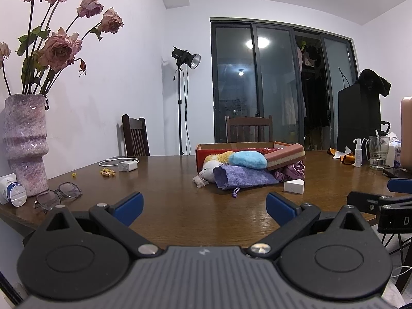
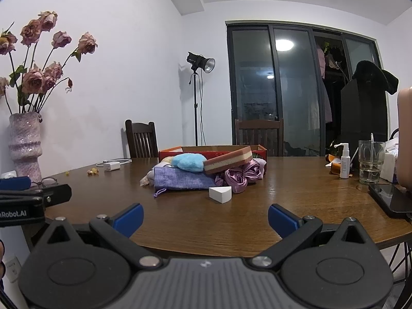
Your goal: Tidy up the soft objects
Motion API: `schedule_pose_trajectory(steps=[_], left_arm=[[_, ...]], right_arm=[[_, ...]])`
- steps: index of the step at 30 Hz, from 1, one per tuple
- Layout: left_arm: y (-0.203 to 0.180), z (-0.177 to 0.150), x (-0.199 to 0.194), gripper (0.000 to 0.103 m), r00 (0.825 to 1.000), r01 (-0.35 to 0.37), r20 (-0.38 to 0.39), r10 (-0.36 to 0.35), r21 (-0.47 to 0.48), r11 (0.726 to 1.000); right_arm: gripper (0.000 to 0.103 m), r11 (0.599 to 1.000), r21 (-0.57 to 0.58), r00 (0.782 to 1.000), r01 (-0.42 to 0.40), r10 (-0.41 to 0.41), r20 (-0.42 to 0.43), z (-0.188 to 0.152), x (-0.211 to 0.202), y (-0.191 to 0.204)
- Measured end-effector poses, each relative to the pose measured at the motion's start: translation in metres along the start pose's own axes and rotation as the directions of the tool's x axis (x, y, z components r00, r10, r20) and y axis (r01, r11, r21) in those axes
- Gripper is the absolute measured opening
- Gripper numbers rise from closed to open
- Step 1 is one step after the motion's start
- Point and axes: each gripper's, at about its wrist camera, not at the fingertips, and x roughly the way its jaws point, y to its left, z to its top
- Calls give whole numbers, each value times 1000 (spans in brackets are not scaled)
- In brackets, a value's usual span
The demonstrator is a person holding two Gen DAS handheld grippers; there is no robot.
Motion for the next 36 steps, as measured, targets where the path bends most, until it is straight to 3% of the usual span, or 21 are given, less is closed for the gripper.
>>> schedule_pose_trajectory(steps=[36], left_arm=[[-2,0,1,103,1000,4,-1,-4,5,1000]], right_arm=[[103,1000,0,1000,-4,4,-4,-2,0,0]])
